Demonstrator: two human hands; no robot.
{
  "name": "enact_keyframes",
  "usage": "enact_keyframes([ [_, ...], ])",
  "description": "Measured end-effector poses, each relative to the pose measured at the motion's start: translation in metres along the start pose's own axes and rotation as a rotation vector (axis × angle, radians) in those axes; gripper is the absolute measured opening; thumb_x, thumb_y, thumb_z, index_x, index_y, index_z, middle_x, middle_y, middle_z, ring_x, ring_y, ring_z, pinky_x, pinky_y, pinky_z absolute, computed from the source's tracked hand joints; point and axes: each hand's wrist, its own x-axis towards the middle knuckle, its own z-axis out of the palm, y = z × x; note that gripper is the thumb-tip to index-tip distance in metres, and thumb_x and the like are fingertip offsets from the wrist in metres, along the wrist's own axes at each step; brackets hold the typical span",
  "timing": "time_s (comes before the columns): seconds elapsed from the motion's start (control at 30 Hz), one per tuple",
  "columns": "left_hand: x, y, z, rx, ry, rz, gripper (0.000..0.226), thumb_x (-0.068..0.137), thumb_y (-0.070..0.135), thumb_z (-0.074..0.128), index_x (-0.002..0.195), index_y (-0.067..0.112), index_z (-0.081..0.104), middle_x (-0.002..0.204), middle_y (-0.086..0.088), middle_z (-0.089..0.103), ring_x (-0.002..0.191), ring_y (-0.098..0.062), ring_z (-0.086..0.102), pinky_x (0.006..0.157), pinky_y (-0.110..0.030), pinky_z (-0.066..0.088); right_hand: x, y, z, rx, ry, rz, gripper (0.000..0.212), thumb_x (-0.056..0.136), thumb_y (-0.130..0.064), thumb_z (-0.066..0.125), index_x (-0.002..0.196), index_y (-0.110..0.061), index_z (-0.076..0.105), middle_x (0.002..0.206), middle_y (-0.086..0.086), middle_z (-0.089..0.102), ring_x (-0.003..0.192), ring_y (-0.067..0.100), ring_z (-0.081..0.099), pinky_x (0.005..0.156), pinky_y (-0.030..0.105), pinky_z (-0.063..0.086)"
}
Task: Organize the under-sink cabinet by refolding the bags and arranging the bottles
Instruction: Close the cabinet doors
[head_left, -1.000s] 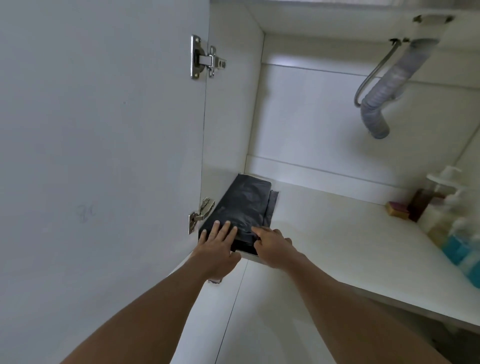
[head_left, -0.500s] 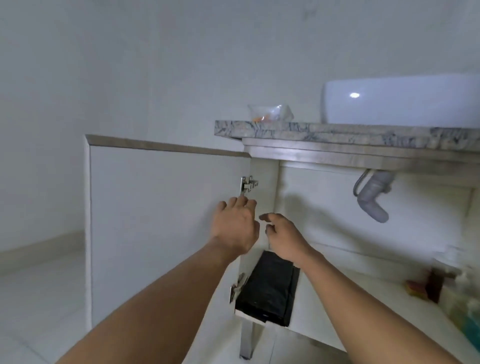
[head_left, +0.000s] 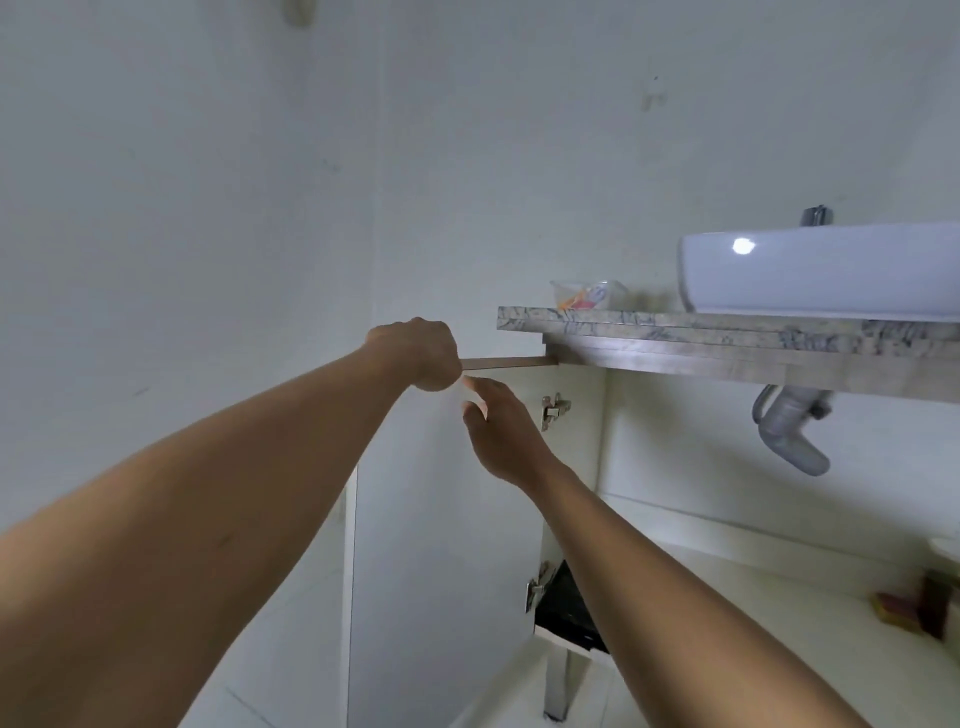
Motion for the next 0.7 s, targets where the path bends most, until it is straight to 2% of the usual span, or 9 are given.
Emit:
enact_keyframes([
  [0.1, -0.005, 0.002, -0.013, -0.012, -0.075, 0.053, 0.018, 0.094, 0.013, 0.043, 0.078, 0.009, 0.051, 0.084, -0.008, 0.055, 0.066, -0.02, 0.048, 0.057, -0.028, 0.036, 0.0, -0.005, 0.001, 0.022, 0.042, 0.037, 0.045, 0.103, -0.021, 0.038, 0.148, -0.011, 0.043, 0.151, 0.008, 0.044, 0.139, 0.02, 0.04, 0.115, 0.031, 0.028],
  [0.17, -0.006, 0.01, -0.025, -0.028, -0.137, 0.081, 0.022, 0.089, 0.013, 0.045, 0.081, 0.0, 0.061, 0.089, -0.016, 0.064, 0.064, -0.024, 0.049, 0.054, -0.027, 0.036, -0.004, -0.003, -0.009, 0.035, 0.111, 0.054, 0.037, 0.104, -0.025, 0.039, 0.135, -0.012, 0.053, 0.136, 0.007, 0.055, 0.126, 0.021, 0.05, 0.103, 0.03, 0.036],
  [0.3, -0.012, 0.04, -0.041, -0.347, -0.218, 0.143, 0.02, 0.09, 0.024, 0.056, 0.084, 0.006, 0.064, 0.085, -0.01, 0.072, 0.071, -0.027, 0.07, 0.067, -0.032, 0.059, -0.016, 0.009, -0.05, 0.19, 0.165, 0.131, 0.021, 0.103, -0.027, 0.043, 0.105, -0.018, 0.062, 0.103, -0.002, 0.065, 0.093, 0.02, 0.068, 0.077, 0.031, 0.045],
  [0.37, -0.015, 0.062, -0.043, -0.476, -0.251, 0.209, 0.026, 0.093, 0.024, 0.054, 0.093, 0.002, 0.067, 0.088, -0.015, 0.075, 0.073, -0.027, 0.075, 0.075, -0.038, 0.063, -0.024, 0.016, -0.079, 0.336, 0.124, 0.23, 0.022, 0.104, -0.025, 0.044, 0.103, -0.014, 0.063, 0.098, 0.001, 0.064, 0.079, 0.019, 0.069, 0.067, 0.032, 0.051],
  [0.47, -0.016, 0.095, -0.038, -0.575, -0.278, 0.309, 0.03, 0.095, 0.022, 0.049, 0.097, -0.002, 0.066, 0.087, -0.012, 0.076, 0.074, -0.023, 0.076, 0.082, -0.042, 0.062, -0.042, 0.024, -0.13, 0.546, 0.032, 0.389, 0.027, 0.102, -0.024, 0.052, 0.115, -0.005, 0.067, 0.089, 0.004, 0.065, 0.063, 0.016, 0.065, 0.056, 0.03, 0.054],
  [0.53, -0.011, 0.116, -0.031, -0.623, -0.281, 0.374, 0.032, 0.095, 0.025, 0.049, 0.097, 0.0, 0.068, 0.092, -0.009, 0.077, 0.078, -0.02, 0.076, 0.082, -0.039, 0.061, -0.052, 0.034, -0.166, 0.604, -0.01, 0.486, 0.034, 0.099, -0.026, 0.058, 0.12, -0.001, 0.067, 0.095, 0.012, 0.069, 0.074, 0.022, 0.065, 0.061, 0.03, 0.054],
  [0.6, -0.009, 0.138, -0.024, -0.604, -0.269, 0.436, 0.033, 0.095, 0.028, 0.05, 0.092, 0.001, 0.068, 0.095, -0.005, 0.076, 0.083, -0.019, 0.074, 0.076, -0.029, 0.056, -0.061, 0.047, -0.2, 0.581, -0.037, 0.564, 0.037, 0.098, -0.032, 0.059, 0.12, -0.004, 0.069, 0.115, 0.016, 0.071, 0.093, 0.026, 0.064, 0.079, 0.035, 0.053],
  [0.67, -0.009, 0.16, -0.012, -0.568, -0.218, 0.531, 0.025, 0.099, 0.03, 0.051, 0.088, 0.01, 0.062, 0.094, 0.001, 0.068, 0.083, -0.016, 0.062, 0.07, -0.021, 0.043, -0.073, 0.056, -0.233, 0.557, -0.084, 0.616, 0.039, 0.098, -0.04, 0.056, 0.113, -0.008, 0.072, 0.112, 0.008, 0.074, 0.094, 0.02, 0.068, 0.088, 0.034, 0.052],
  [0.7, -0.011, 0.171, -0.006, -0.546, -0.204, 0.574, 0.02, 0.101, 0.031, 0.049, 0.097, 0.017, 0.063, 0.101, 0.004, 0.065, 0.089, -0.013, 0.059, 0.074, -0.02, 0.04, -0.079, 0.059, -0.248, 0.554, -0.114, 0.62, 0.04, 0.097, -0.043, 0.057, 0.113, -0.009, 0.071, 0.11, 0.006, 0.074, 0.095, 0.018, 0.069, 0.09, 0.033, 0.053],
])
